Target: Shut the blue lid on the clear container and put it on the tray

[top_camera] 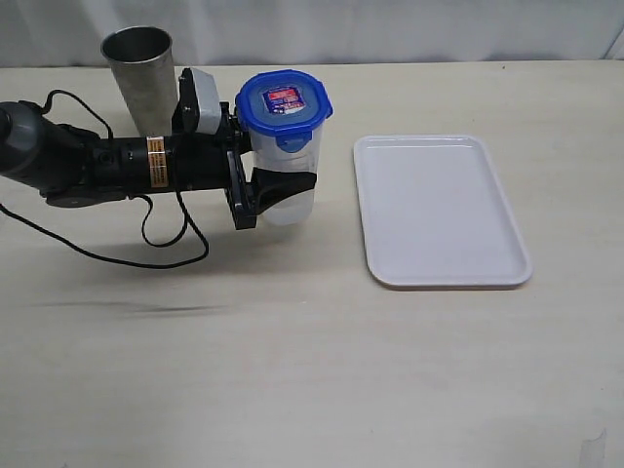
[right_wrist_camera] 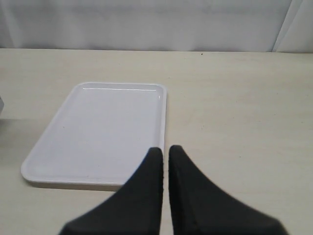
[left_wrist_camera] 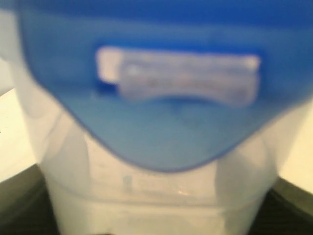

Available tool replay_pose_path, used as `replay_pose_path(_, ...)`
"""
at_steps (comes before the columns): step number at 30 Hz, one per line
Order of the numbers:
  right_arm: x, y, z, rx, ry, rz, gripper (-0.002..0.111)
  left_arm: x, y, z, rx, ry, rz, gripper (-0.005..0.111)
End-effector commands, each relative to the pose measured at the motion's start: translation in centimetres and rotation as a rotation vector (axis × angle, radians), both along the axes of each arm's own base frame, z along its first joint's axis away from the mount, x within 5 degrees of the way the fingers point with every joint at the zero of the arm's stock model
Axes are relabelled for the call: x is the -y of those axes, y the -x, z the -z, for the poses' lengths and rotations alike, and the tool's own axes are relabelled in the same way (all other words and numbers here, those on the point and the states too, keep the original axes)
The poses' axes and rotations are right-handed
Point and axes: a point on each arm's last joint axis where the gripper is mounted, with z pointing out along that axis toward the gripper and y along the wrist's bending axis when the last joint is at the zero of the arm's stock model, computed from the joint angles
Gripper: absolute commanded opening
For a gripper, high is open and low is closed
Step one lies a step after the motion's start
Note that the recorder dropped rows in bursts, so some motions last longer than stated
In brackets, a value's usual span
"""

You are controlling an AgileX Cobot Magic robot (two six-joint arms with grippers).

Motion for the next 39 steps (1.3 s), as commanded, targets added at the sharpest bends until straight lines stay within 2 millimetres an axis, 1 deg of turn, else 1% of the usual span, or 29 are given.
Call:
replay_pose_path(1,0.0,0.0,-0.1,0.019,0.006,0.005,0.004,0.1,-0.2,-1.1,0.020,0.052,-0.004,0.000)
replay_pose_path(15,0.0,0.0,0.0,0.011,0.006,0.005,0.004,0.1,-0.2,-1.2,0.015,0.055,-0.008,0.000)
replay_pose_path(18,0.0,-0.1,-0.4,0.060,0.014,0.002,0.004,0.1,-0.2,-1.2,0.015,0.055,-0.008,0.000)
replay_pose_path(21,0.1,-0.2,-1.2,0.150,0.103,-0.004,0.004,0.1,-0.2,-1.2,0.015,0.055,-0.008,0.000)
replay_pose_path(23,0.2,-0.3,-1.5,0.179,0.146,-0.008,0.004,0.1,-0.2,-1.2,0.015,0.055,-0.008,0.000)
replay_pose_path(27,0.2,-0.2,-1.3,0.152,0.153,-0.003,0.004,0.1,-0.2,-1.1,0.015,0.054,-0.006,0.000)
replay_pose_path(31,0.5,-0.2,-1.3,0.148,0.268,0.000,0.004,0.1,-0.2,-1.1,0.012,0.055,-0.006,0.000)
replay_pose_path(34,0.4,-0.2,-1.2,0.148,0.247,0.000,0.004,0.1,-0.2,-1.1,0.012,0.055,-0.006,0.000)
replay_pose_path(37,0.3,-0.2,-0.9,0.112,0.131,0.002,0.004,0.1,-0.2,-1.1,0.012,0.055,-0.006,0.000)
replay_pose_path(39,0.2,-0.2,-0.7,0.093,0.108,0.003,0.004,0.1,-0.2,-1.1,0.012,0.055,-0.006,0.000)
